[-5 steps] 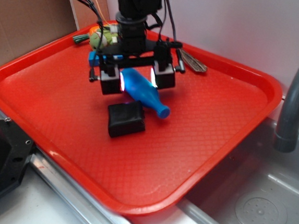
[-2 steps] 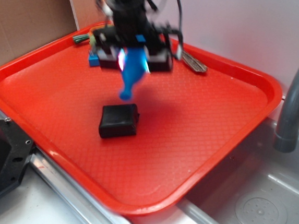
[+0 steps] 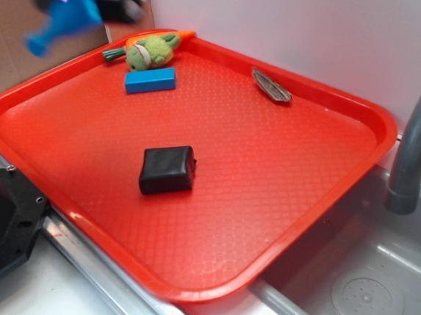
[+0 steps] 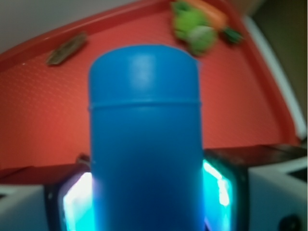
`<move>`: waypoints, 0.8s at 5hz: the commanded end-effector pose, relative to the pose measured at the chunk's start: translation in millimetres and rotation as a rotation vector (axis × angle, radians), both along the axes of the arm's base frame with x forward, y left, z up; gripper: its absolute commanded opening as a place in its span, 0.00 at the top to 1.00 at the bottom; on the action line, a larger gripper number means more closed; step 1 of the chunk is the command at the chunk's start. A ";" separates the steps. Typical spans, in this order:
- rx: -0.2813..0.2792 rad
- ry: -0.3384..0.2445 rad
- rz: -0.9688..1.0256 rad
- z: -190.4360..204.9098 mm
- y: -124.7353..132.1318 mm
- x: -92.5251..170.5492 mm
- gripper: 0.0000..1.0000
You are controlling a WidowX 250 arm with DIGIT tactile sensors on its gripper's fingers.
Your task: Grab the blue bottle.
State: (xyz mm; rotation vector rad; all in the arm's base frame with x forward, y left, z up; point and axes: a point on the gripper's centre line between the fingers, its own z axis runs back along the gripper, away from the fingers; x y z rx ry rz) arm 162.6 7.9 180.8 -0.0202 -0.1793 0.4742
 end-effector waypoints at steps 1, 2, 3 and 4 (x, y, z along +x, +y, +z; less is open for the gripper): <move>-0.074 0.037 -0.037 63.3 23.0 43.0 1.00; -0.018 0.033 -0.146 75.8 -3.9 75.8 1.00; 0.013 0.020 -0.187 81.7 -24.8 80.3 1.00; 0.000 0.026 -0.189 74.3 -29.6 78.6 1.00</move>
